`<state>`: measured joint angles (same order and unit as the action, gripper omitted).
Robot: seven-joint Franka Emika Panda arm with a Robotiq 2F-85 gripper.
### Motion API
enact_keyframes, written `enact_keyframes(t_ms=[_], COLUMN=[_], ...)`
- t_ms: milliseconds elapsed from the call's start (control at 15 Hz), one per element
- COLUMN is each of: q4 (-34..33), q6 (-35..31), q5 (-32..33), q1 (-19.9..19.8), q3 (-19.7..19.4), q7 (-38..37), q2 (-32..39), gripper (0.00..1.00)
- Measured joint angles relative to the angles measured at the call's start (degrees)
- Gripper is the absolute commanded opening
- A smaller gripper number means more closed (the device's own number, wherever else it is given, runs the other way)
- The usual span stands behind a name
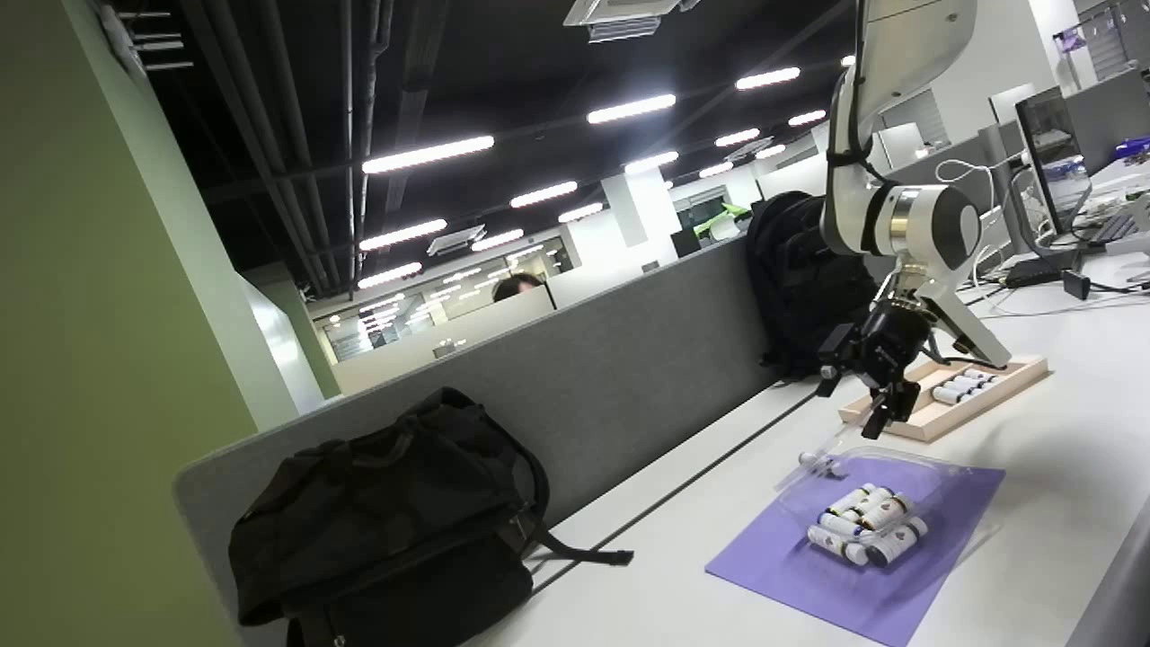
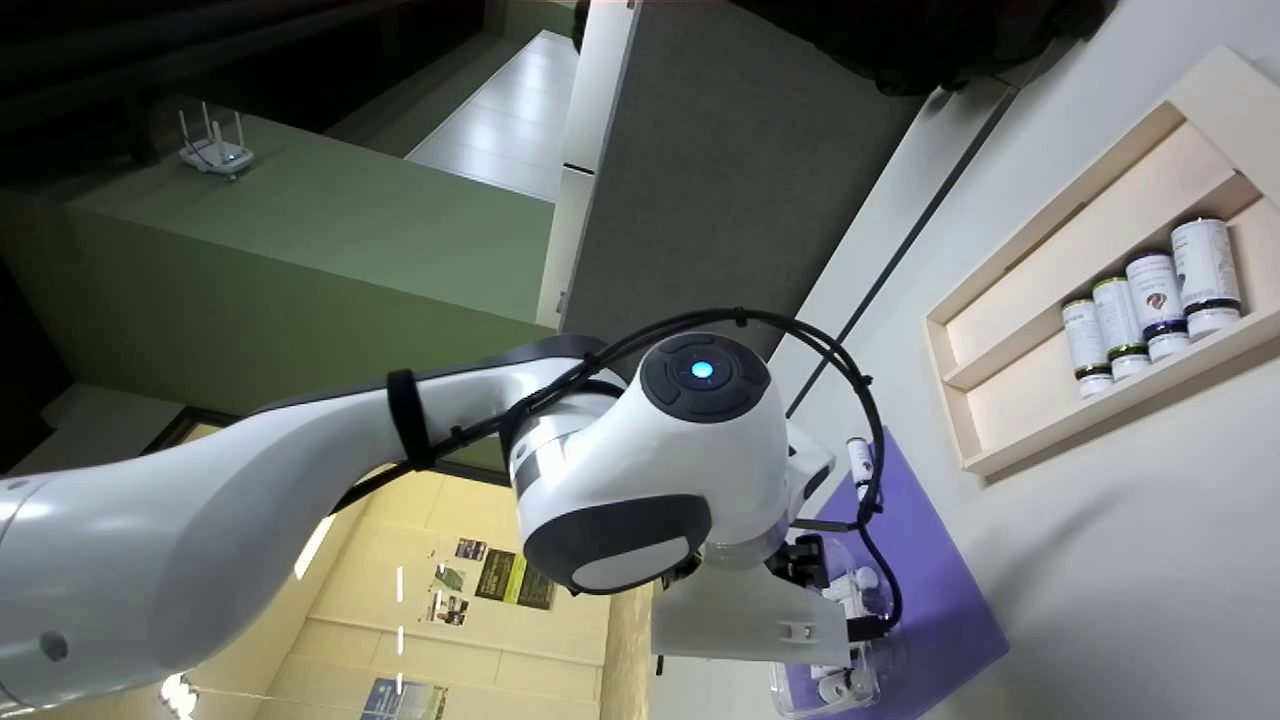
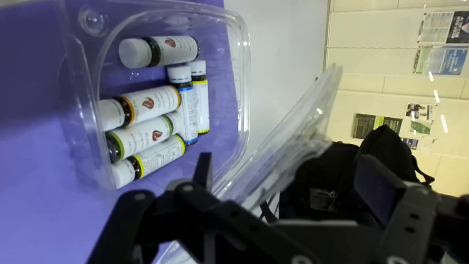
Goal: Open the clear container on the table
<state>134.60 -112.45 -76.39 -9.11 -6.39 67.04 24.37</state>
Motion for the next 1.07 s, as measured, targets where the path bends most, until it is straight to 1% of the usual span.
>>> enact_keyframes(t_ms=[467, 1067], q4=[-1.0, -1.0], q6=[0.0, 0.0], q5=[-1.3, -1.3], q1=[0.9, 1.5], q3=[0.1, 0.1], q7=[4.1, 6.7], q2=[-1.6, -4.6], gripper=[1.00, 1.00])
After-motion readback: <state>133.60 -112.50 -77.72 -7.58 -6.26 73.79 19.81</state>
